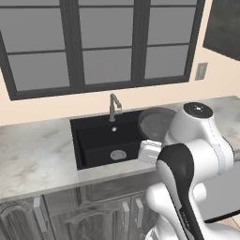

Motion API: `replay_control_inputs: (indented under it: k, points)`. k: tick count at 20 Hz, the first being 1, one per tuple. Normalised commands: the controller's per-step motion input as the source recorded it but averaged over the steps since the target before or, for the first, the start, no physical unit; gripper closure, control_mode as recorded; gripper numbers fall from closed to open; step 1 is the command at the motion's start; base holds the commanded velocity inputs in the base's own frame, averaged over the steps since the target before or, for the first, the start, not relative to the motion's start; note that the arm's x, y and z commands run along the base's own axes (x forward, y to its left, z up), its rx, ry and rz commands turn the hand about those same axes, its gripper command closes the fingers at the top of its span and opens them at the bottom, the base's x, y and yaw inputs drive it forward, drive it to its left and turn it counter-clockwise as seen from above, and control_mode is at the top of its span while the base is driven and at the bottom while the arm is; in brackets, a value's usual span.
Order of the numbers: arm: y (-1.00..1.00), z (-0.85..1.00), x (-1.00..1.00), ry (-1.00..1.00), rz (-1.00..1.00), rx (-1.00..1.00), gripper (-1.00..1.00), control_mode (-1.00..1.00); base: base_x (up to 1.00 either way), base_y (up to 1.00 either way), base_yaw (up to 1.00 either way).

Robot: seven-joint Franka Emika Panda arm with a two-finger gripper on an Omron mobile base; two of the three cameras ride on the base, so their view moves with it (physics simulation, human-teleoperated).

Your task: Move the pot and pan from the stove into the sink.

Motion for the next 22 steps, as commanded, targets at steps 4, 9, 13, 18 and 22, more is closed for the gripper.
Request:
replay_control_inputs:
  k: [4,9,13,18,22]
  points:
    - [0.00,0.00,0.08,0.00,0.00,0.00,1.00,-1.00,0.00,0.00,0.00]
    - [0.00,-0.01,0.15,0.04,0.08,0.00,1.00,-1.00,0.00,0.00,0.00]
    - [0.00,0.00,0.10,0.11,0.14,0.00,1.00,-1.00,0.00,0.00,0.00]
    - [0.00,-0.02,0.06,0.10,0.13,0.00,1.00,-1.00,0.00,0.00,0.00]
    - [0.00,-0.08,0.22,0.11,0.10,0.00,1.00,-1.00,0.00,0.00,0.00]
